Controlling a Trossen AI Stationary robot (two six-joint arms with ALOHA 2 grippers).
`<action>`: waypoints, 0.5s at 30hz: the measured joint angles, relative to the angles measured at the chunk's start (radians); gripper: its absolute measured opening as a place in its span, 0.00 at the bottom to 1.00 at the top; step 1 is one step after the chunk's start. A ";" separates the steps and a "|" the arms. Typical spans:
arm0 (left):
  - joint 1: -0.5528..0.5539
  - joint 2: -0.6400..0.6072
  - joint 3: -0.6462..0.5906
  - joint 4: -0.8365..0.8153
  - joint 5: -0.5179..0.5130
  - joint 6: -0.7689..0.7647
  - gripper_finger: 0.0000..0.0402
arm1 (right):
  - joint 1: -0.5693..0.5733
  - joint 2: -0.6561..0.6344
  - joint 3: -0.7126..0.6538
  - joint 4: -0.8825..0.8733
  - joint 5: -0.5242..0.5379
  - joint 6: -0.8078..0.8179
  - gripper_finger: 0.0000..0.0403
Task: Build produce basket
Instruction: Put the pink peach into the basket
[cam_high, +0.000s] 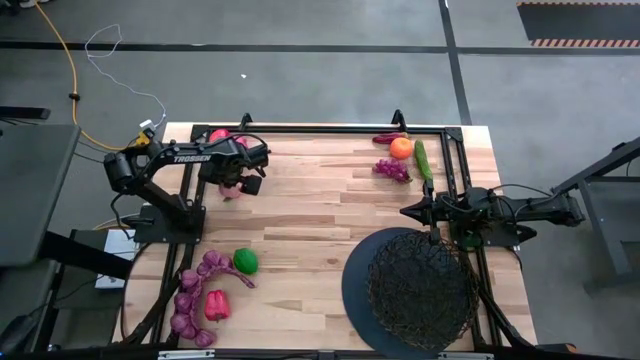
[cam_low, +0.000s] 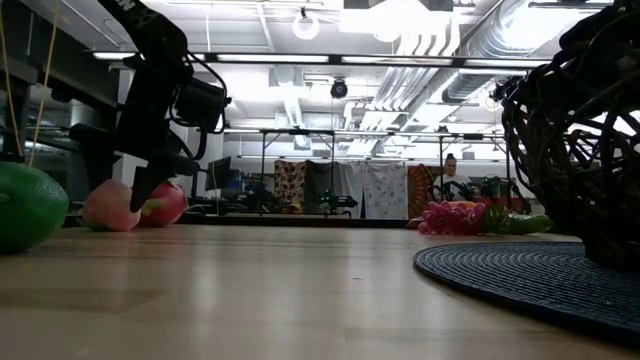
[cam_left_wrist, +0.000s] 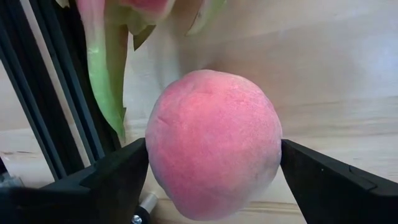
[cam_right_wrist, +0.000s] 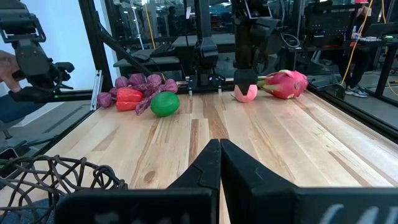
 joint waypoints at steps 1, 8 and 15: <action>0.000 0.000 0.000 0.000 0.002 0.002 0.85 | 0.000 0.000 0.000 0.000 0.000 0.000 0.00; 0.000 0.001 0.000 -0.001 0.017 0.010 0.77 | 0.000 0.000 0.000 0.000 0.000 0.000 0.00; 0.000 -0.033 -0.003 0.008 0.037 0.040 0.71 | 0.000 0.000 0.000 0.000 0.000 0.000 0.00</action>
